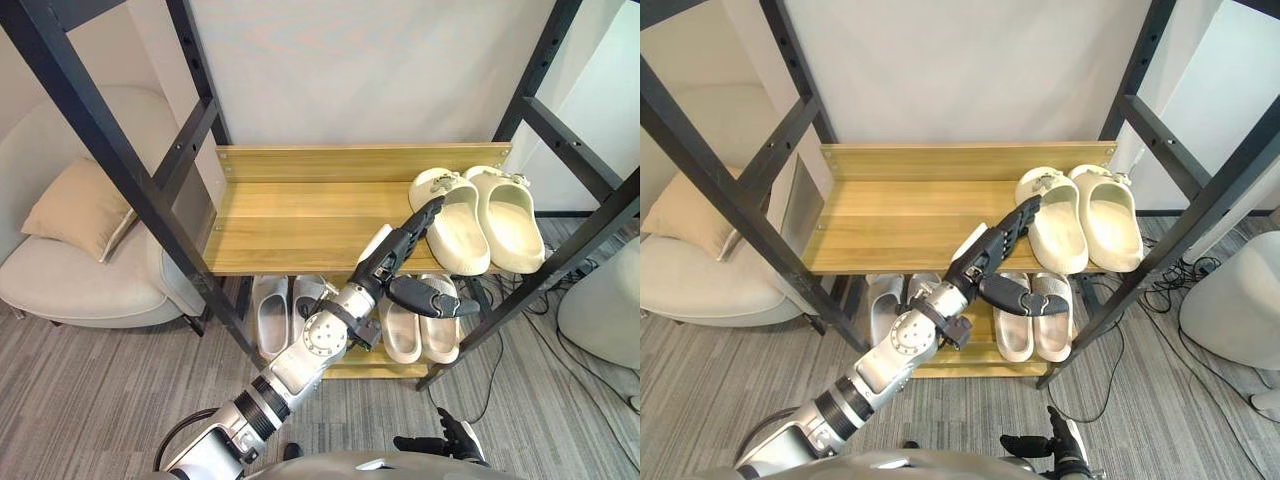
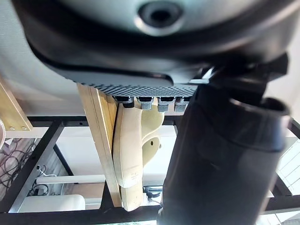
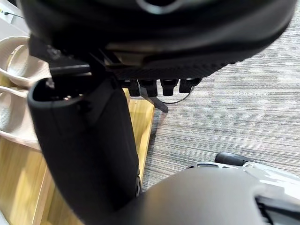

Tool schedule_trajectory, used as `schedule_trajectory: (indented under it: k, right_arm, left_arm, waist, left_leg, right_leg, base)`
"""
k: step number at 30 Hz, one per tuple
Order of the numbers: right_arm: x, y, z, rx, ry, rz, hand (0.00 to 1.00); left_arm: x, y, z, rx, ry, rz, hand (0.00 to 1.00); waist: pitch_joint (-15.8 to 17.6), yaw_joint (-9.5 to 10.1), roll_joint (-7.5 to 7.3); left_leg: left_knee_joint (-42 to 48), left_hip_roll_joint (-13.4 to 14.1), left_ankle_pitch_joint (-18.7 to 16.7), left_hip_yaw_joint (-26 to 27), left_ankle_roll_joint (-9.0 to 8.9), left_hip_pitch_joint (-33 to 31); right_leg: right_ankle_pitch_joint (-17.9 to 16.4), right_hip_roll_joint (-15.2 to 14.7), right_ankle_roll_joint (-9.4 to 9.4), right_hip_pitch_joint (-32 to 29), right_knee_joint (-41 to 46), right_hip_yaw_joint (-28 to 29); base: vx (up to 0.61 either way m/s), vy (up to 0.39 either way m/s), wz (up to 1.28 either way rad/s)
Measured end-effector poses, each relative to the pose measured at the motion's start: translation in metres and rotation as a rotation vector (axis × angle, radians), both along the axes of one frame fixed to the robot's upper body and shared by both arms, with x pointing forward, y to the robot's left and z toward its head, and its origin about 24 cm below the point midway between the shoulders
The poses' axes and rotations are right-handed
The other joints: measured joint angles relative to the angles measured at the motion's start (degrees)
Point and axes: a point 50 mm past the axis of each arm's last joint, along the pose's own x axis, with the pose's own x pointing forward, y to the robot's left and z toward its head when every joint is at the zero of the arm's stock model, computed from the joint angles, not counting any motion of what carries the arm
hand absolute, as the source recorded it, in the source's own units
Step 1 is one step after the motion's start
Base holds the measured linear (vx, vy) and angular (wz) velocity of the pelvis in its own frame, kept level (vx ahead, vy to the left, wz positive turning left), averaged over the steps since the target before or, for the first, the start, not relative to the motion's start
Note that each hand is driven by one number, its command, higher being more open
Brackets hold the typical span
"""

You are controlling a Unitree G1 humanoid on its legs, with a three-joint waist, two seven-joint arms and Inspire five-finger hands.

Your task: Organize the slippers on the shoe rack

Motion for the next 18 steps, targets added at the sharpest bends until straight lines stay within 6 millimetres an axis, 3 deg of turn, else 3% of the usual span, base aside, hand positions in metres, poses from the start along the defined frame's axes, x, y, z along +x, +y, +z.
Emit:
schedule_trajectory:
  k: [11, 18]
  right_arm:
    - [0.004, 0.002, 0.001, 0.005, -0.017, 0.001, 1.00]
    - [0.005, 0.003, 0.001, 0.009, -0.020, 0.011, 1.00]
  left_arm:
    - [0.014, 0.016, 0.009, -0.045, -0.005, 0.107, 1.00]
    - [0.013, 0.053, 0.021, -0.145, -0.008, 0.243, 1.00]
  waist:
    - [0.9, -0.31, 0.30]
    - [1.4, 0.43, 0.00]
  left_leg:
    - [0.0, 0.4, -0.1, 0.1, -0.12, 0.1]
    - [0.0, 0.3, -0.2, -0.3, -0.28, -0.1]
  right_leg:
    - [0.1, 0.4, -0.11, 0.0, 0.0, 0.2]
    - [0.0, 0.3, -0.14, 0.1, -0.1, -0.3]
  base:
    - [0.00, 0.000, 0.00]
    - [0.00, 0.000, 0.02]
